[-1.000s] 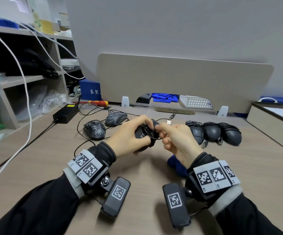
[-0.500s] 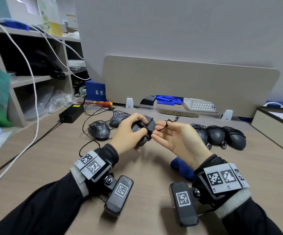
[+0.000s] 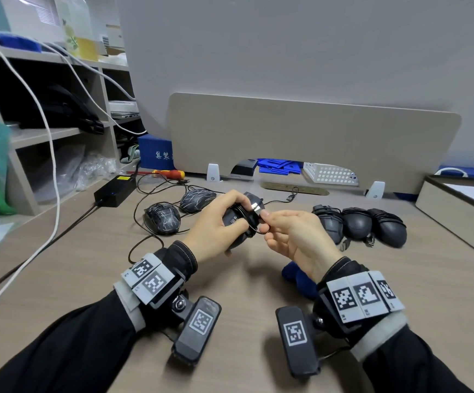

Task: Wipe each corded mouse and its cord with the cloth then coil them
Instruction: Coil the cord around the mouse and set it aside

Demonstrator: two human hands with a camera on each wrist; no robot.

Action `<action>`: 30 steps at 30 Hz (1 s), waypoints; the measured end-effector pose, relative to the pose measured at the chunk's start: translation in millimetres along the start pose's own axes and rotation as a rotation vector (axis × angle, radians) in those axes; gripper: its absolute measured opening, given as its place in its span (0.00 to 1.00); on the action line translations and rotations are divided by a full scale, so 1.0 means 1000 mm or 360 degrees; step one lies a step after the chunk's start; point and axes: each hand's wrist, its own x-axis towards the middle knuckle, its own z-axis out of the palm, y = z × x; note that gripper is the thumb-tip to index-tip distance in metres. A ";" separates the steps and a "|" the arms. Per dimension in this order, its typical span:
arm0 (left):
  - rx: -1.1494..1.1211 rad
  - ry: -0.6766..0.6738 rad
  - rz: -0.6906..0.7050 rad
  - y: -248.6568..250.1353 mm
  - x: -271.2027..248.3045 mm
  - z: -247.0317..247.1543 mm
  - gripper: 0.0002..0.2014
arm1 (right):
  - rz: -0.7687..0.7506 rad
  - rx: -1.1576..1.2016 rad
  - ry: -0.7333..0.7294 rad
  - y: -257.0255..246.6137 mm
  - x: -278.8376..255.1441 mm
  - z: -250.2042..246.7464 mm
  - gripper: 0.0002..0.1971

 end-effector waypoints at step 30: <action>-0.0238 -0.0099 -0.0058 -0.005 0.002 0.006 0.08 | -0.0497 -0.0489 0.0092 -0.004 -0.001 -0.002 0.07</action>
